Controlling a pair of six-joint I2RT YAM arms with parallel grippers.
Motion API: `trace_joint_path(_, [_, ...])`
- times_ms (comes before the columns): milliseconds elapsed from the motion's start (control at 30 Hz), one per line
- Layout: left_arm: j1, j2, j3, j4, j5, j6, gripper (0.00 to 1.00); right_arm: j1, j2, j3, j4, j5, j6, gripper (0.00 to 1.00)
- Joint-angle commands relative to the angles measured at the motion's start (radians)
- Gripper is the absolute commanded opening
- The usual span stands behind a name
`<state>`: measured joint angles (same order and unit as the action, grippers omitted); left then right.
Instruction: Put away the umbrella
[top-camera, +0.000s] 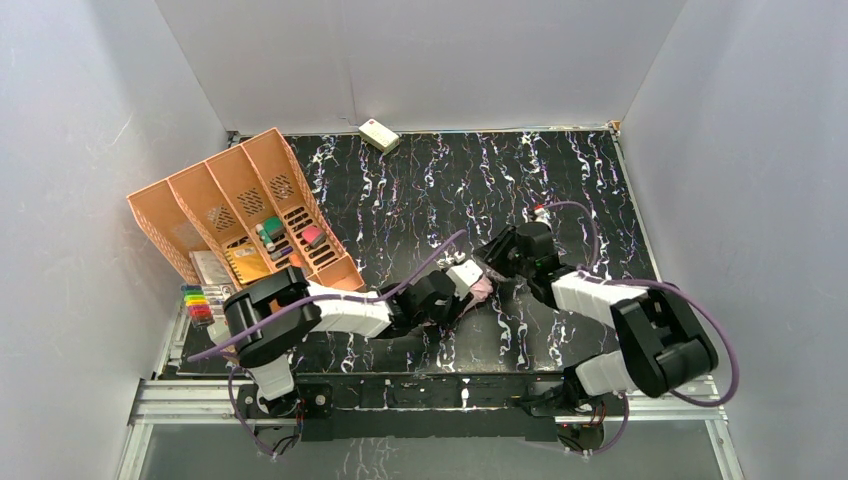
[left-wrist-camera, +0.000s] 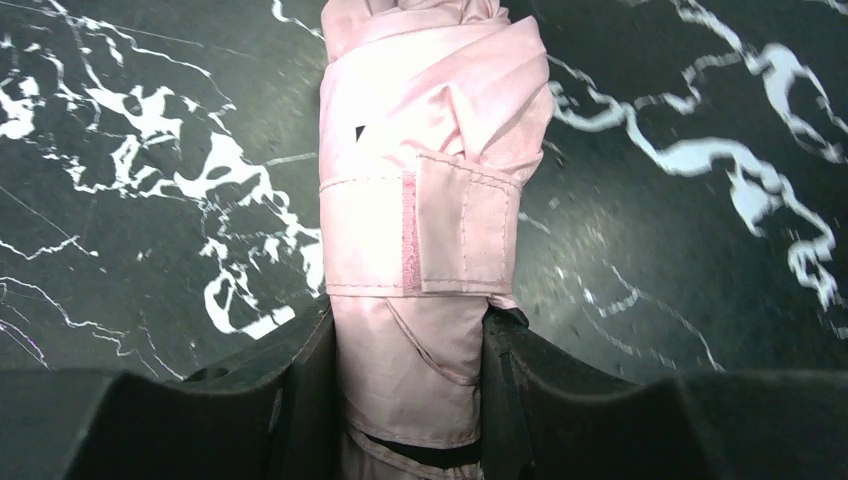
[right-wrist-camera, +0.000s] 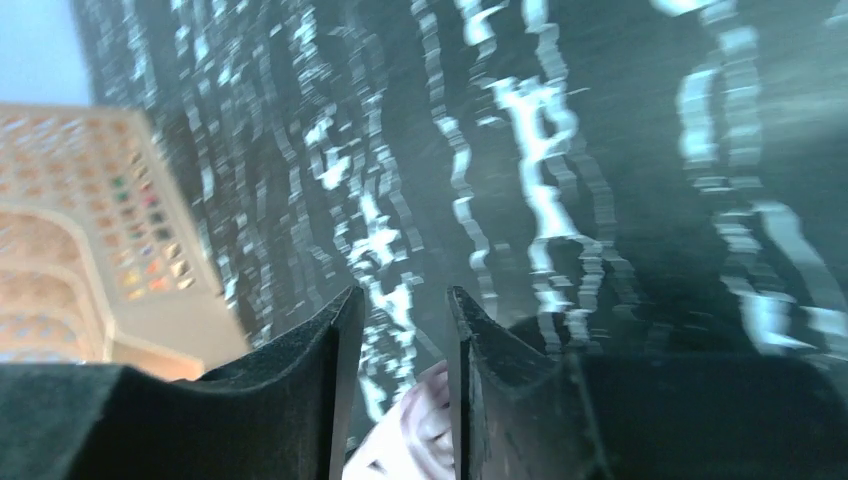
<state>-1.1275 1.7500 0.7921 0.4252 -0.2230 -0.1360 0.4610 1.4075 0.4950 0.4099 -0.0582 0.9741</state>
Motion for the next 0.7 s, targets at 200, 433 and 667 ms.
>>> trace_joint_path(200, [0.146,-0.045,0.044,-0.334,0.478,0.319,0.49,-0.066,-0.21,0.078,-0.405,0.243,-0.212,0.47])
trace_joint_path(433, [0.247,0.003,0.169,-0.48,0.519,0.448,0.83,-0.066,-0.26,0.082,-0.505,0.201,-0.277,0.49])
trace_joint_path(667, [0.297,-0.11,0.15,-0.514,0.507,0.393,0.87,-0.067,-0.294,0.093,-0.532,0.2,-0.343,0.49])
